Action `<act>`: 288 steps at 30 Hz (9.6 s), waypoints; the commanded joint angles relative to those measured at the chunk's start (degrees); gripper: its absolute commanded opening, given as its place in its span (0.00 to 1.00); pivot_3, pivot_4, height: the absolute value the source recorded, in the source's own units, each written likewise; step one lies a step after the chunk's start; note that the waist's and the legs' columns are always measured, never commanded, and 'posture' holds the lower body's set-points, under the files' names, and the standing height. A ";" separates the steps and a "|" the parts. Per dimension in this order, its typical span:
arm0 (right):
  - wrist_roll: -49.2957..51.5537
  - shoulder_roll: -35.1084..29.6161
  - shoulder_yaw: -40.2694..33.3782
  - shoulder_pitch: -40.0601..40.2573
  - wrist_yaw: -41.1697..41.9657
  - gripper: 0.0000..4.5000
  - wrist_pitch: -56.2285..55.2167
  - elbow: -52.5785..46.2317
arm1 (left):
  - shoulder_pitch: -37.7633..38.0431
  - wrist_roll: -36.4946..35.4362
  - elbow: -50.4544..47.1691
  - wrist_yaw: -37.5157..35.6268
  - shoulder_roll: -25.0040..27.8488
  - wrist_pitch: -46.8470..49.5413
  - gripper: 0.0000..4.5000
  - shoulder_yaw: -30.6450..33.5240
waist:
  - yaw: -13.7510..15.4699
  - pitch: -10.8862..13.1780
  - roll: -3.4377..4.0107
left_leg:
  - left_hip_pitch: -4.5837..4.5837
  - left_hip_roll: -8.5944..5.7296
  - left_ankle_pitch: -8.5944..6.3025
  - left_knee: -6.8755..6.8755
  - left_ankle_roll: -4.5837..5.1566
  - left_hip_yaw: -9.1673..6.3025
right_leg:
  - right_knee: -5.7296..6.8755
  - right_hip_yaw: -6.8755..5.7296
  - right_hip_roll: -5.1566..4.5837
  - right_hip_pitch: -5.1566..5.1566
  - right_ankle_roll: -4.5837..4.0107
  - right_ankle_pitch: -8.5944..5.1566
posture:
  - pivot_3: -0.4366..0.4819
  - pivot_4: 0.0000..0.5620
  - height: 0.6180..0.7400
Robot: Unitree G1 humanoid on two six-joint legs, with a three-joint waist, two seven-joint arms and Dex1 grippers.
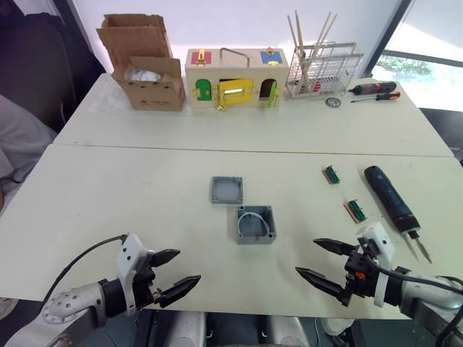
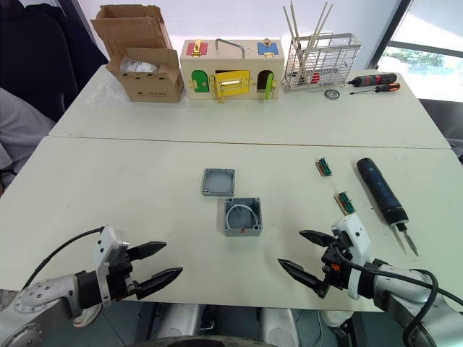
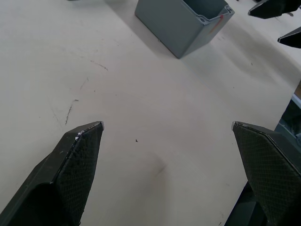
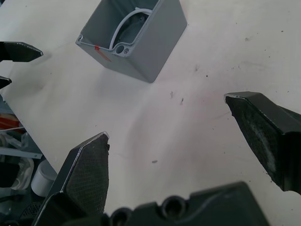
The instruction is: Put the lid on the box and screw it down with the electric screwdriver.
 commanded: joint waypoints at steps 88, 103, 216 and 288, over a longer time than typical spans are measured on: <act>6.94 -4.05 -0.70 -11.59 -15.48 1.00 15.55 -6.00 | -87.86 34.88 60.03 -42.11 -17.05 -31.78 0.00 -50.05 | 2.73 0.18 -0.15 | -0.70 -0.09 -0.12 1.28 0.74 -0.06 | 0.40 -0.13 0.44 -0.05 0.24 0.02 | 0.48 0.27 0.92; 4.16 4.77 1.62 -6.55 -26.27 1.00 15.57 -14.24 | -101.78 29.17 94.89 -51.44 -25.87 -60.90 0.00 -57.48 | 2.72 0.19 -0.17 | -0.85 -0.09 -0.13 1.32 0.77 -0.07 | 0.47 -0.19 0.46 -0.18 0.36 0.09 | 0.48 0.27 0.92; 18.99 23.83 1.34 -68.18 -17.70 0.95 13.71 35.51 | -75.70 22.06 37.38 17.02 -28.04 -8.49 0.00 -6.78 | 1.08 0.25 -0.32 | -0.97 -0.20 0.17 1.24 0.27 0.09 | 1.56 -0.08 0.32 -0.84 0.77 0.17 | 0.48 0.27 0.92; -84.29 0.59 21.62 -16.49 -49.84 0.02 -67.48 26.72 | -72.01 13.84 46.60 -18.66 -17.36 1.81 0.01 -23.59 | 1.22 0.27 -0.36 | -0.88 -0.13 0.39 1.24 -0.10 0.03 | 1.20 -0.01 0.51 -0.65 0.77 0.13 | 0.48 0.27 0.92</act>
